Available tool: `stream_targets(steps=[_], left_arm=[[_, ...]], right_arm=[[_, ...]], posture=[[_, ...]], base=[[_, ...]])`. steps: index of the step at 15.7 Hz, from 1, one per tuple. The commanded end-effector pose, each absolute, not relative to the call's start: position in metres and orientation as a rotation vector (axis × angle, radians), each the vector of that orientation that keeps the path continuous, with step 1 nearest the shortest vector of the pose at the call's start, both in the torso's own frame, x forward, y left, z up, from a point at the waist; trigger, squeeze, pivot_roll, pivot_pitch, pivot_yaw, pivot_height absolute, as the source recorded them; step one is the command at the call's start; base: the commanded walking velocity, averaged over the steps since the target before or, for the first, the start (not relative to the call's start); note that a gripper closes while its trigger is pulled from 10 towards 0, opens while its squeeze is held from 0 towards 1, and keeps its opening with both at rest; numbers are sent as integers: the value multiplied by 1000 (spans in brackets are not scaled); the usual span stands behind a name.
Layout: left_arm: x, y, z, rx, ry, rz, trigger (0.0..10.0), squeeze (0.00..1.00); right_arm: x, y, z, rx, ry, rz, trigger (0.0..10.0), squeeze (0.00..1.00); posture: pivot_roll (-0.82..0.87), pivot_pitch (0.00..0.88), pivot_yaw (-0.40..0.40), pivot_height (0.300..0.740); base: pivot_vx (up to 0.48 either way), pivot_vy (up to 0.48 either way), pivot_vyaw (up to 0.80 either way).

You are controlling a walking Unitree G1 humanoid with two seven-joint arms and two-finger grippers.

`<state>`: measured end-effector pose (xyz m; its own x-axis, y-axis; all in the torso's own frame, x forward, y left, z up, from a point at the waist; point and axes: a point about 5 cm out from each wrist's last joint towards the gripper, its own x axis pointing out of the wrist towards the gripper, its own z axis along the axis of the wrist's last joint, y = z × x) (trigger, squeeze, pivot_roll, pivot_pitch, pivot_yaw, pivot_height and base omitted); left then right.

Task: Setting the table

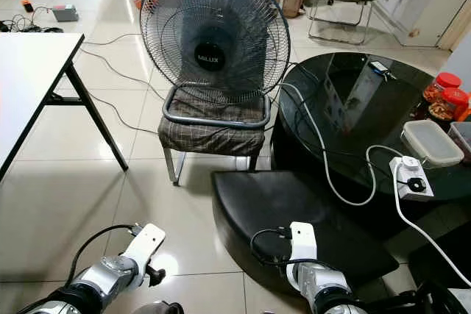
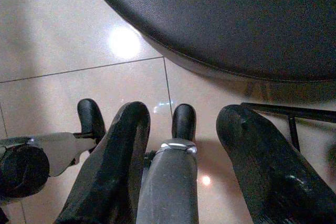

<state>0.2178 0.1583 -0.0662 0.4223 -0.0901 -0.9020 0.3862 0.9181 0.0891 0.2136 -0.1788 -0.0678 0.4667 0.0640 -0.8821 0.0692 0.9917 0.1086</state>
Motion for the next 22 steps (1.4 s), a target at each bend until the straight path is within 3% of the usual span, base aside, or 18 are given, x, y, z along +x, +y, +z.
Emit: stream_targets(steps=[1, 3, 4, 5, 6, 7, 8, 9, 10, 13, 16, 17, 19, 22], left_arm=[[188, 122, -86, 31, 1188, -56, 10000, 0], [190, 117, -84, 42, 1182, -49, 10000, 0], [193, 118, -83, 59, 1117, -7, 10000, 0], [200, 120, -79, 95, 1014, 8, 10000, 0], [259, 185, -36, 105, 770, 50, 10000, 0], [296, 202, 19, 63, 530, 70, 10000, 0], [311, 196, 92, 61, 260, 54, 10000, 0], [302, 193, 136, 24, 88, 82, 10000, 0], [294, 195, 145, 19, 50, 105, 10000, 0], [260, 170, 151, 45, 45, 6, 10000, 0], [259, 159, 182, 229, -56, -41, 10000, 0], [257, 152, 207, 206, -149, -76, 10000, 0], [255, 158, 196, 155, -85, -13, 10000, 0], [243, 152, 185, 228, -36, -91, 10000, 0]], right_arm=[[202, -190, -76, 98, 1132, -104, 10000, 0], [213, -194, -69, 104, 1083, -147, 10000, 0], [233, -199, -56, 53, 964, -159, 10000, 0], [274, -197, -25, 77, 766, -105, 10000, 0], [316, -198, 23, -2, 531, -93, 10000, 0], [339, -201, 66, -46, 338, -112, 10000, 0], [348, -193, 116, 77, 179, -45, 10000, 0], [338, -183, 150, 246, 62, 26, 10000, 0], [331, -176, 154, 218, 41, 64, 10000, 0], [298, -153, 142, 99, 76, 169, 10000, 0], [289, -141, 154, -64, 25, 206, 10000, 0], [287, -141, 163, -97, -23, 198, 10000, 0], [274, -123, 170, -34, -64, 287, 10000, 0], [263, -132, 147, 33, 50, 253, 10000, 4]], posture=[[-1, 36, -81, 740], [-3, 32, -71, 740], [-23, 43, -71, 740], [-38, 54, -59, 740], [-50, 63, -51, 740], [-38, 64, -61, 740], [-41, 71, -79, 740], [-43, 79, -91, 740], [-44, 78, -88, 740], [-28, 91, -85, 740], [-21, 84, -67, 740], [-19, 74, -54, 740], [-36, 61, -30, 740], [-22, 56, -16, 740]], base=[[0, 0, 0], [0, 0, 0], [0, 0, 0], [0, 0, 0], [0, 0, 0], [0, 0, 0], [0, 0, 0], [0, 0, 0], [0, 0, 0], [0, 0, 800], [0, 0, 800], [0, 0, 800], [0, 0, 800], [0, 160, 800]])
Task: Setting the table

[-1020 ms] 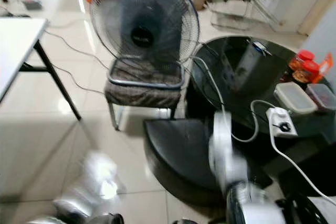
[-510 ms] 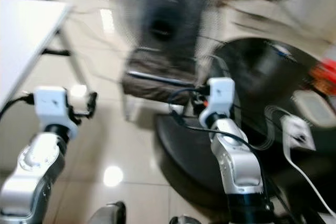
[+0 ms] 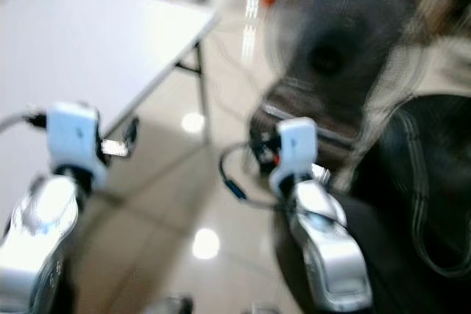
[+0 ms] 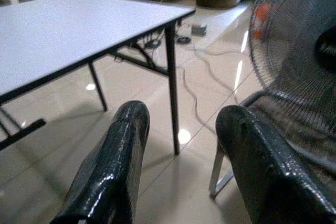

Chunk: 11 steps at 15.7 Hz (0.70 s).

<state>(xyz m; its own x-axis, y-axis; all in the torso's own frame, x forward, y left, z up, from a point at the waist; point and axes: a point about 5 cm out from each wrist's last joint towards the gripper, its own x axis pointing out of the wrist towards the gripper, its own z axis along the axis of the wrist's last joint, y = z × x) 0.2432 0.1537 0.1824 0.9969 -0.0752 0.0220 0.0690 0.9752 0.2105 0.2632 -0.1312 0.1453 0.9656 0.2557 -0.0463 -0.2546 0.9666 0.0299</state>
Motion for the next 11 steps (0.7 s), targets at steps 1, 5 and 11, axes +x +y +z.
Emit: stream_targets(steps=[1, 5, 11], left_arm=[[239, 154, 180, 225, -18, -74, 10000, 0], [239, 154, 176, 228, -5, -29, 10000, 0], [240, 155, 178, 241, -13, -5, 10000, 0]], right_arm=[[263, -133, 147, 26, 54, 258, 10000, 0], [266, -130, 148, 16, 62, 338, 10000, 0], [270, -121, 151, 27, 55, 420, 10000, 0]], posture=[[-33, 54, -22, 740], [-8, 66, -40, 740], [1, 66, -71, 740]], base=[[0, 480, 800], [0, 480, 800], [0, 480, 800]])
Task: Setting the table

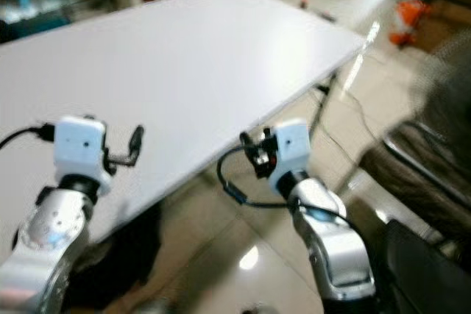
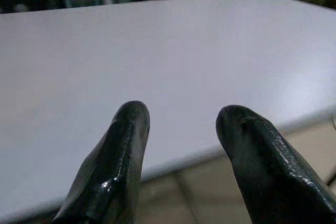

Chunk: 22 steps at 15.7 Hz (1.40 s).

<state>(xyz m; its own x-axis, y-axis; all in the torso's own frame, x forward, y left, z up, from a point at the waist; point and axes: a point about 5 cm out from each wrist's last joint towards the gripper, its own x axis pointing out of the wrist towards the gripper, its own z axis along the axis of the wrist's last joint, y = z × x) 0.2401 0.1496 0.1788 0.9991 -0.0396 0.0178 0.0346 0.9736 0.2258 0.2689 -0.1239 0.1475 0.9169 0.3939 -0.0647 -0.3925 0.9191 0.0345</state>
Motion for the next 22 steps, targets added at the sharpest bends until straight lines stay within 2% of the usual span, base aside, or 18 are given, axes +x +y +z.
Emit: stream_targets(steps=[1, 9, 10, 11, 12, 13, 15, 16, 18, 22], left_arm=[[238, 151, 180, 262, -21, -21, 10000, 0], [241, 146, 187, 301, -40, -59, 10000, 0], [242, 145, 186, 294, -31, -75, 10000, 0], [245, 147, 185, 279, -23, -66, 10000, 0], [245, 146, 184, 298, -19, -79, 10000, 0], [245, 144, 184, 321, -16, -93, 10000, 0], [244, 141, 185, 326, -27, -102, 10000, 0], [244, 141, 184, 320, -24, -98, 10000, 0], [245, 143, 183, 244, -10, -86, 10000, 0], [247, 144, 180, 218, 11, -69, 10000, 0]], right_arm=[[271, -121, 149, 26, 64, 429, 10000, 0], [271, -129, 143, 13, 75, 464, 10000, 0], [274, -132, 142, -7, 94, 430, 10000, 0], [275, -133, 145, 51, 94, 411, 10000, 0], [278, -138, 152, 38, 42, 338, 10000, 0], [279, -142, 157, 31, -8, 281, 10000, 0], [284, -149, 153, 6, 11, 146, 10000, 0], [282, -145, 151, 67, 30, 219, 10000, 0], [279, -148, 142, 57, 81, 178, 10000, 0], [280, -146, 142, 86, 94, 164, 10000, 0]], posture=[[13, 64, -75, 740], [22, 50, -72, 740], [14, 46, -68, 740], [11, 46, -65, 740], [9, 48, -63, 740], [12, 48, -63, 740], [8, 48, -65, 740], [8, 48, -67, 740], [9, 49, -70, 740], [1, 49, -63, 740]], base=[[0, 480, 800], [0, 480, 700], [0, 0, 0], [0, 0, 0], [0, 0, 0], [0, -480, 0], [0, -480, 0], [0, -480, 0], [0, -124, 0], [-91, 0, 0]])
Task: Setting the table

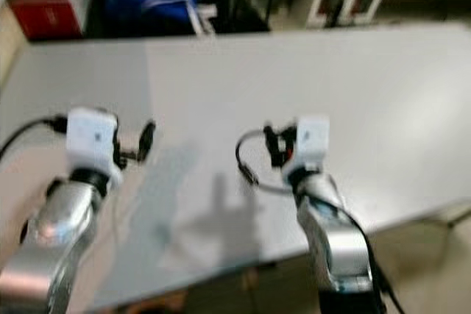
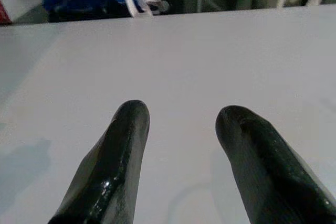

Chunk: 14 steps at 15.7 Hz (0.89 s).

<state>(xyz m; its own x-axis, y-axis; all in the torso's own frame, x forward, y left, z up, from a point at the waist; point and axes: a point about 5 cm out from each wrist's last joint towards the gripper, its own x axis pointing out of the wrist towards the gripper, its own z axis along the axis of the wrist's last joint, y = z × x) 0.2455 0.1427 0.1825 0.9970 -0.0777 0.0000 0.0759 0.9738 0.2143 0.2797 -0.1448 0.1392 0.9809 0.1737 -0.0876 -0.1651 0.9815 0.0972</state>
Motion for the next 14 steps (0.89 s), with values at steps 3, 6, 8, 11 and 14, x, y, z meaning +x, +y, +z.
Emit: stream_targets(steps=[3, 6, 8, 11, 14], left_arm=[[248, 143, 180, 226, 14, -77, 10000, 0], [249, 146, 180, 245, 14, -61, 10000, 0], [250, 147, 182, 228, 3, -66, 10000, 0], [250, 149, 183, 241, -2, -60, 10000, 0], [247, 153, 184, 269, 0, -56, 10000, 0]], right_arm=[[280, -146, 143, 73, 101, 165, 10000, 0], [281, -144, 143, 61, 106, 171, 10000, 0], [281, -143, 143, 61, 111, 170, 10000, 0], [281, -142, 142, 62, 118, 177, 10000, 0], [280, -139, 142, 68, 118, 197, 10000, 0]], posture=[[1, 54, -68, 740], [2, 55, -69, 740], [1, 56, -68, 740], [2, 58, -69, 740], [6, 57, -74, 740]], base=[[-411, 0, 0], [-141, 0, 0], [0, 240, 0], [0, 480, 0], [0, 480, 0]])
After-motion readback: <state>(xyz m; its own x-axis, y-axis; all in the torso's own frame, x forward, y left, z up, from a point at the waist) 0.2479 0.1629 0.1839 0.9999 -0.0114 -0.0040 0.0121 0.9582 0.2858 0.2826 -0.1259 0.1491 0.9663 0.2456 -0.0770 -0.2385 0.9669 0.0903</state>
